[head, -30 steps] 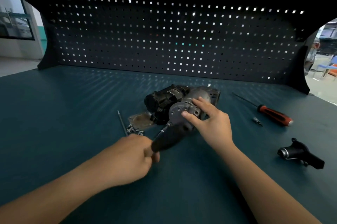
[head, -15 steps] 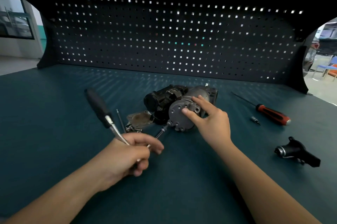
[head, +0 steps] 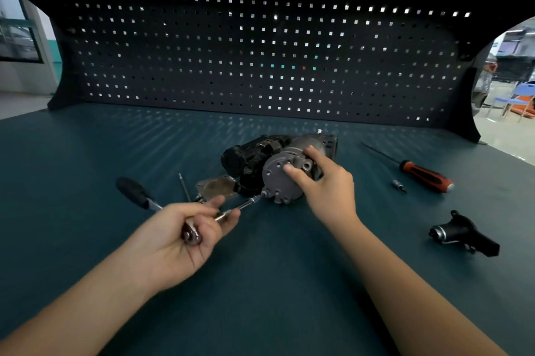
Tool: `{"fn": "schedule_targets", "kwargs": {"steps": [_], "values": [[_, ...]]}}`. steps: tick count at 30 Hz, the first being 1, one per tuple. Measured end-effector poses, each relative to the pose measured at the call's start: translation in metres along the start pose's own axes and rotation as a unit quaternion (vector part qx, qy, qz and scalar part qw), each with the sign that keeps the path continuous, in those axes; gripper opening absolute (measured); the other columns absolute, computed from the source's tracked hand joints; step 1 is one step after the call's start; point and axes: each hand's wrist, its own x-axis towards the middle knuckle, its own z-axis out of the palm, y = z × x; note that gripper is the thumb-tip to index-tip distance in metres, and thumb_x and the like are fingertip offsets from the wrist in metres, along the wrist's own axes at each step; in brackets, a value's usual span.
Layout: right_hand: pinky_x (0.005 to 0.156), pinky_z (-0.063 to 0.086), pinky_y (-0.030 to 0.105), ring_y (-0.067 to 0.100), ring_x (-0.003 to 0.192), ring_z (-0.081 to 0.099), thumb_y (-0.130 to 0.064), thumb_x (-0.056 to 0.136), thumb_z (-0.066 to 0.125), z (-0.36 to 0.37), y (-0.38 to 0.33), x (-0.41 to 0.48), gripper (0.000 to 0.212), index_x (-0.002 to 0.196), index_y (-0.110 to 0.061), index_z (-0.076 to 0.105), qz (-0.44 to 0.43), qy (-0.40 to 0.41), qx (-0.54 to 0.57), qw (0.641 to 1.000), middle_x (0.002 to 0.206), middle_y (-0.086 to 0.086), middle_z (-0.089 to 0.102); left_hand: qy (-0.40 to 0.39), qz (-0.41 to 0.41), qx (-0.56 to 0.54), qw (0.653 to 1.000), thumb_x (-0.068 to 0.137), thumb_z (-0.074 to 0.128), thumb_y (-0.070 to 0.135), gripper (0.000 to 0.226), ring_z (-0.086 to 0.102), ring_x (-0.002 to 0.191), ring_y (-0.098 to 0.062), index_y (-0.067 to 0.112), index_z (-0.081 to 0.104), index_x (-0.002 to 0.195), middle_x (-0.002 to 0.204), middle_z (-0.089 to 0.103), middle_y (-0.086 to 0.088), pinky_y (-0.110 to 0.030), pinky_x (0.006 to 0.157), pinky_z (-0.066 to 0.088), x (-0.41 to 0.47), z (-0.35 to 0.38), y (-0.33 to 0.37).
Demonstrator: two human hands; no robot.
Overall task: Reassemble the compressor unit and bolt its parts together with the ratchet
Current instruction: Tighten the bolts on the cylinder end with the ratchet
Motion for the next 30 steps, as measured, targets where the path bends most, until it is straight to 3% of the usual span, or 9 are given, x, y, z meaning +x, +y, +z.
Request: {"fn": "schedule_targets", "kwargs": {"steps": [3, 8, 14, 16, 18, 22, 24, 26, 30], "values": [[0.090, 0.048, 0.036, 0.014, 0.089, 0.050, -0.046, 0.078, 0.068, 0.000, -0.002, 0.000, 0.060, 0.131, -0.022, 0.054, 0.004, 0.002, -0.005, 1.000, 0.130, -0.002, 0.058, -0.032, 0.048, 0.092, 0.994, 0.078, 0.042, -0.012, 0.037, 0.035, 0.032, -0.003, 0.007, 0.073, 0.077, 0.068, 0.063, -0.015, -0.011, 0.029, 0.031, -0.001, 0.004, -0.013], [0.105, 0.038, 0.039, 0.019, 0.132, 0.040, -0.044, 0.079, 0.068, -0.005, 0.003, -0.005, 0.060, 0.132, -0.020, 0.053, 0.000, -0.011, -0.015, 1.000, 0.141, -0.011, 0.045, 0.002, 0.135, 0.367, 0.920, 0.081, 0.038, -0.019, 0.054, 0.036, 0.035, -0.008, 0.012, 0.065, 0.046, 0.079, 0.052, -0.019, -0.015, 0.033, 0.027, -0.006, -0.001, -0.025], [0.110, 0.033, 0.040, 0.019, 0.135, 0.036, -0.042, 0.079, 0.069, -0.004, 0.003, -0.006, 0.059, 0.132, -0.019, 0.053, 0.003, -0.014, -0.005, 1.000, 0.142, -0.009, 0.044, -0.061, 0.173, 0.783, 0.594, 0.080, 0.044, 0.001, 0.038, 0.048, 0.052, -0.003, 0.026, 0.060, 0.056, 0.068, 0.057, 0.000, -0.013, 0.051, 0.038, -0.003, 0.007, -0.013], [0.110, 0.033, 0.039, 0.018, 0.134, 0.038, -0.041, 0.079, 0.069, -0.005, 0.003, -0.007, 0.059, 0.131, -0.018, 0.054, 0.006, -0.013, 0.003, 1.000, 0.142, -0.009, 0.044, -0.075, 0.186, 0.823, 0.532, 0.080, 0.043, 0.003, 0.032, 0.051, 0.062, 0.007, 0.024, 0.060, 0.064, 0.075, 0.060, 0.007, -0.005, 0.052, 0.036, -0.001, 0.008, -0.008], [0.105, 0.039, 0.037, 0.015, 0.116, 0.050, -0.041, 0.079, 0.069, -0.005, 0.001, -0.006, 0.059, 0.131, -0.019, 0.054, 0.007, -0.010, 0.009, 1.000, 0.142, -0.010, 0.044, -0.056, 0.205, 0.797, 0.565, 0.083, 0.043, 0.003, 0.033, 0.053, 0.061, 0.009, 0.028, 0.060, 0.073, 0.075, 0.061, 0.013, -0.005, 0.054, 0.037, 0.000, 0.001, -0.010], [0.088, 0.044, 0.023, -0.001, 0.079, 0.047, -0.042, 0.078, 0.069, -0.001, -0.003, -0.003, 0.058, 0.130, -0.021, 0.055, 0.000, 0.003, 0.014, 1.000, 0.141, -0.010, 0.046, 0.035, 0.136, 0.419, 0.897, 0.087, 0.045, -0.009, 0.032, 0.041, 0.036, -0.006, 0.013, 0.067, 0.086, 0.066, 0.060, -0.001, -0.017, 0.036, 0.036, 0.001, -0.008, -0.019], [0.088, 0.048, 0.029, -0.002, 0.065, 0.041, -0.043, 0.079, 0.069, -0.001, -0.004, -0.004, 0.058, 0.130, -0.021, 0.055, -0.001, 0.007, 0.010, 1.000, 0.141, -0.010, 0.046, 0.023, 0.039, 0.128, 0.991, 0.083, 0.046, -0.007, 0.023, 0.037, 0.032, -0.004, 0.007, 0.064, 0.091, 0.063, 0.058, -0.012, -0.013, 0.030, 0.035, 0.002, 0.000, -0.012], [0.091, 0.046, 0.028, 0.006, 0.080, 0.052, -0.043, 0.080, 0.068, -0.002, -0.002, -0.005, 0.058, 0.131, -0.021, 0.054, -0.005, 0.001, 0.001, 1.000, 0.141, -0.010, 0.046, -0.013, -0.006, -0.043, 0.999, 0.073, 0.047, -0.005, 0.022, 0.038, 0.031, -0.002, 0.005, 0.062, 0.086, 0.065, 0.056, -0.019, -0.011, 0.030, 0.036, -0.001, 0.010, -0.005], [0.102, 0.039, 0.034, 0.019, 0.129, 0.042, -0.047, 0.081, 0.065, -0.005, 0.002, -0.005, 0.057, 0.132, -0.024, 0.053, -0.012, -0.010, -0.045, 0.999, 0.141, -0.011, 0.046, -0.001, 0.063, 0.142, 0.988, 0.082, 0.042, -0.014, 0.042, 0.039, 0.031, -0.004, 0.008, 0.073, 0.063, 0.063, 0.063, -0.015, -0.012, 0.030, 0.035, 0.000, 0.012, -0.018]]}}
